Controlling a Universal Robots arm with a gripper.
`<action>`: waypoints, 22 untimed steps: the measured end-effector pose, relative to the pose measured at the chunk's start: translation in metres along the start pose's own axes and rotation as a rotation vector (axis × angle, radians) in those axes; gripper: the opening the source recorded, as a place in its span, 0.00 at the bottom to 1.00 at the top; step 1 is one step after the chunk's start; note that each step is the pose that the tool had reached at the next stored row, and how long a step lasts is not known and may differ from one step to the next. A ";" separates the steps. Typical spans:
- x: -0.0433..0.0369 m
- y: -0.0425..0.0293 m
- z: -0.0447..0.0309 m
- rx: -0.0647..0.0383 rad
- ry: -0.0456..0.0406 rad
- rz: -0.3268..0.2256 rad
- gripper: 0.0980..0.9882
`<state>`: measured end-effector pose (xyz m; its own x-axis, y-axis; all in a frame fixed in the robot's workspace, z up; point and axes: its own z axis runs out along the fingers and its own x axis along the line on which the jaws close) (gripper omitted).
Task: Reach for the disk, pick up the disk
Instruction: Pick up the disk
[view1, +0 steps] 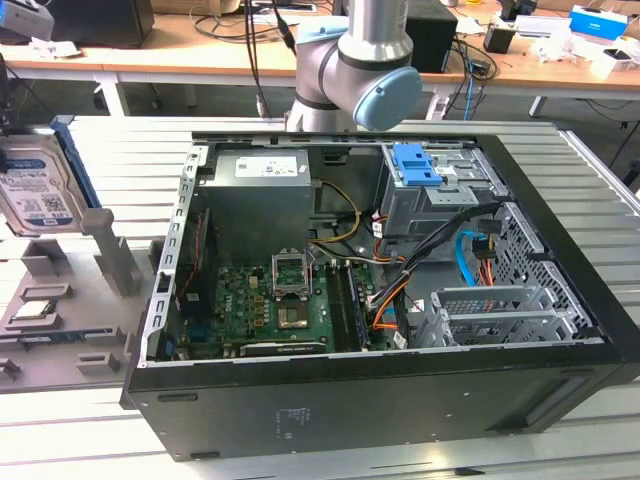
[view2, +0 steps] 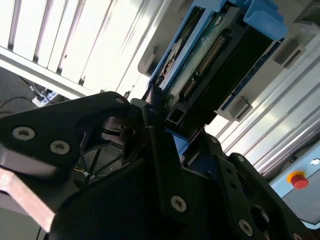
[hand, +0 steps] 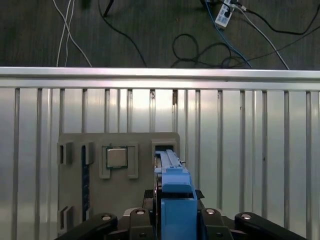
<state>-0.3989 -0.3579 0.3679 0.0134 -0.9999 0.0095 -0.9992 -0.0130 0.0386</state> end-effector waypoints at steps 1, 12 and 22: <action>0.0001 0.0002 -0.0051 0.000 0.0000 0.000 0.30; 0.0004 0.0018 -0.0460 0.000 0.0000 0.000 0.30; 0.0008 0.0032 -0.0831 0.000 0.0000 0.000 0.30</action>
<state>-0.3989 -0.3579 0.4511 0.0134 -0.9999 0.0094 -0.9992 -0.0130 0.0385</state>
